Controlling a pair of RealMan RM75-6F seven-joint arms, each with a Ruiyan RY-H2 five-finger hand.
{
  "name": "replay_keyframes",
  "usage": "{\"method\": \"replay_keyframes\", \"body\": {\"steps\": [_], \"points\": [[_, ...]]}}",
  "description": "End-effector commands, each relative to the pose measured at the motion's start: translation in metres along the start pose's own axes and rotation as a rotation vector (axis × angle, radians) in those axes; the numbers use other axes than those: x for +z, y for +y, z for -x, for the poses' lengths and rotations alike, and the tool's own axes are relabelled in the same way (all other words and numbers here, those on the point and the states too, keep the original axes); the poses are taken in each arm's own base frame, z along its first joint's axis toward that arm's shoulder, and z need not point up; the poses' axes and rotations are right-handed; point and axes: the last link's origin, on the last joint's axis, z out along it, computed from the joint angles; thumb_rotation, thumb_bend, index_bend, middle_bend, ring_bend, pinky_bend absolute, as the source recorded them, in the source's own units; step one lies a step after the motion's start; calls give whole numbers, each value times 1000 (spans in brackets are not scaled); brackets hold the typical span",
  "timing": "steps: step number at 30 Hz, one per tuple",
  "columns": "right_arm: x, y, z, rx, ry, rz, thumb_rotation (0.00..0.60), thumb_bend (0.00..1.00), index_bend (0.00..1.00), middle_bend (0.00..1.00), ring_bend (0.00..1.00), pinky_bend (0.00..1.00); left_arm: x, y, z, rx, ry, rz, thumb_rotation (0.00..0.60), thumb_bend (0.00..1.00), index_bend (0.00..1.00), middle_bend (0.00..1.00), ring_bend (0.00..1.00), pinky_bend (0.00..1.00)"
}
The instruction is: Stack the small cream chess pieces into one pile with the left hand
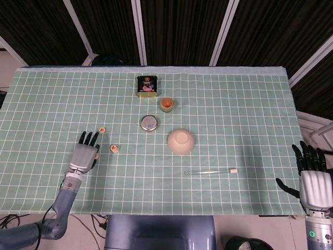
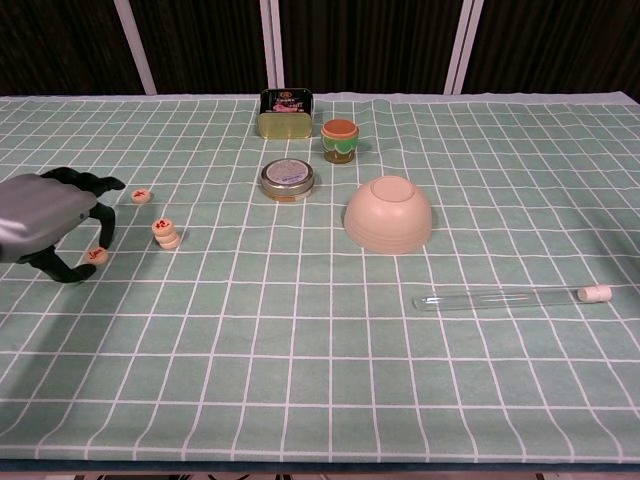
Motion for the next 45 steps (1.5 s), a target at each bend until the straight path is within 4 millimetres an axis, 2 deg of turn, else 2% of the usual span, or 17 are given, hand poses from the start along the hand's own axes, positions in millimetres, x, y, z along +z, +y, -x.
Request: {"method": "replay_keyframes", "body": {"steps": [1,13,19,31,45], "points": [[0,0,0,0,0,0,600,232,90,13,0,0,0,-1,-2,-5,6,-1,600,308,501,2,0,0],[0,-1,1,-2,-6,-3,600,233,89,13,0,0,8,5,-38,-44,83,6,600,310,496,2,0,0],[0,-1,1,-2,-8,-2,600,232,90,13,0,0,18,12,-49,-60,84,6,600,310,488,2,0,0],[0,0,1,0,-6,-2,600,232,89,13,0,0,25,34,-56,-55,81,40,600,310,476,2,0,0],[1,0,0,1,-4,-1,600,232,89,13,0,0,30,48,-53,-23,72,49,600,310,463,2,0,0]]}}
